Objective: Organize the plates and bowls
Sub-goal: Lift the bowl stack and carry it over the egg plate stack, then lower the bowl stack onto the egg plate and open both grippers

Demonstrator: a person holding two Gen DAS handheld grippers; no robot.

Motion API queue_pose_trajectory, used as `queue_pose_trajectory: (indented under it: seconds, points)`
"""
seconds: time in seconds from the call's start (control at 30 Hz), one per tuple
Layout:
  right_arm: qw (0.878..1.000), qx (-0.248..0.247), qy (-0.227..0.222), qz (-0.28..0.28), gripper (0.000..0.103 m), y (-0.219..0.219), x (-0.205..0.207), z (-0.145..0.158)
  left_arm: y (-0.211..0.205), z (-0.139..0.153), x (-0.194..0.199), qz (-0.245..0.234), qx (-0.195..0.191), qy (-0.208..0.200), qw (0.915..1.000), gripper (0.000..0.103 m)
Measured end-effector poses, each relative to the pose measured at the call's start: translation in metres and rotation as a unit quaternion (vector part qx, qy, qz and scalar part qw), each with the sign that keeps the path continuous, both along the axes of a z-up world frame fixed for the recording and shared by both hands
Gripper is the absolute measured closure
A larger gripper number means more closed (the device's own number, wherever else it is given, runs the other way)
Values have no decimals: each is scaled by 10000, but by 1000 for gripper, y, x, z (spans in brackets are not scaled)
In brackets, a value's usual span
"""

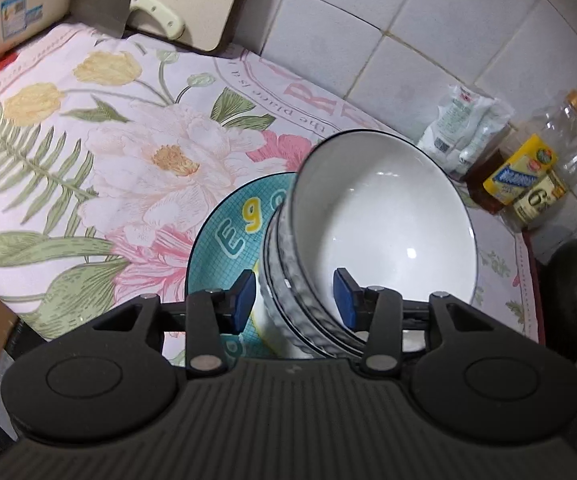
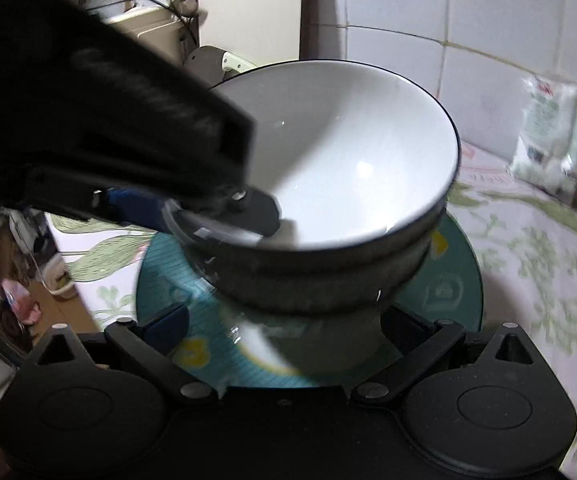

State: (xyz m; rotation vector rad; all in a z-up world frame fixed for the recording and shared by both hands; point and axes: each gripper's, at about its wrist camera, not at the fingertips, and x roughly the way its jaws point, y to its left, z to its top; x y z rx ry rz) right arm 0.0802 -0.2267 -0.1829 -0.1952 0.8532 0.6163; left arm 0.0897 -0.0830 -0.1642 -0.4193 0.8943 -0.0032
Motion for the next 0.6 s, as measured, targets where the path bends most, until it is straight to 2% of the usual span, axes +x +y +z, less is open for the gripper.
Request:
queue_pose_trajectory:
  seconds: [0.17,0.27,0.43,0.6]
  points:
    - [9977,105,15,-664,0,-9,-21,20,-5,31,-17,-286,356,-180,9988,52]
    - [9947,118,81,-1018,0,-17,-35,35,-3,50,-34,-536,452,-229,9973,51]
    - [9908,-71,-94,-1346,0,-30,-63,68,5,78,-64,-769,725,-251,9941,51]
    - [9838,59,-175,-1781,0,-46,-86,107,14,111,-90,-927,938,-422,9904,48]
